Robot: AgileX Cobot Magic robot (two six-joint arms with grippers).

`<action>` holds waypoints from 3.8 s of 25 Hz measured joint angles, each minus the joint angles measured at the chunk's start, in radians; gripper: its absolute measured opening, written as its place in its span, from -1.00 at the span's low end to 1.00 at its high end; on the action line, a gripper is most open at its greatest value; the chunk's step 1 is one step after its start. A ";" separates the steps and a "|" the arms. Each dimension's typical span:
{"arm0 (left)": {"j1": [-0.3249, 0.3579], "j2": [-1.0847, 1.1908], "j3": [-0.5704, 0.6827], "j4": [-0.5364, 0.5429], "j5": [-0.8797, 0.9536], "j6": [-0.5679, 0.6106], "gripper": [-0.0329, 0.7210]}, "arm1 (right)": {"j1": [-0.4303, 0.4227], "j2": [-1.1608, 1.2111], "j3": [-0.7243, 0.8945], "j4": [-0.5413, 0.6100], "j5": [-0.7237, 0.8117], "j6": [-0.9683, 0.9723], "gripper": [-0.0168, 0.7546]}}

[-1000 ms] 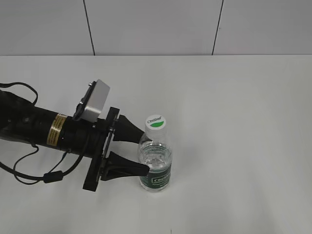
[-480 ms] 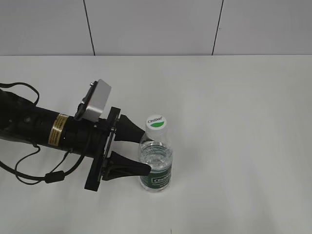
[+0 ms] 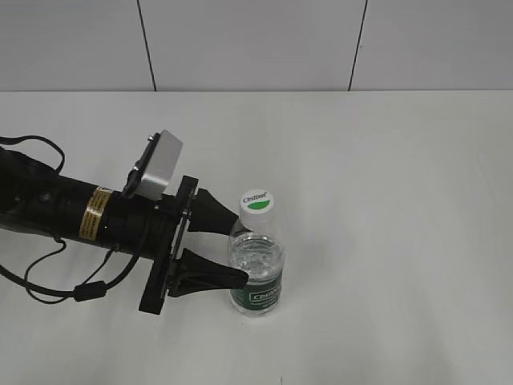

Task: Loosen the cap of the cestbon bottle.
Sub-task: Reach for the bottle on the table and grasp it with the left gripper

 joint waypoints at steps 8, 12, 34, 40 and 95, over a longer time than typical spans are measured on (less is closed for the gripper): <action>-0.002 0.000 0.000 -0.043 0.001 0.000 0.31 | 0.000 0.000 0.000 0.000 0.000 0.000 0.50; -0.002 0.000 0.000 -0.038 0.002 0.000 0.31 | 0.000 0.000 0.000 0.000 0.000 0.000 0.50; -0.003 0.026 0.000 -0.054 -0.004 -0.101 0.65 | 0.000 0.000 0.000 0.000 0.000 0.000 0.50; -0.003 0.029 0.000 -0.078 -0.013 -0.101 0.65 | 0.000 0.000 0.000 0.000 0.000 0.000 0.50; -0.119 0.061 0.000 -0.229 -0.021 -0.165 0.47 | 0.000 0.000 0.000 0.000 0.000 0.000 0.50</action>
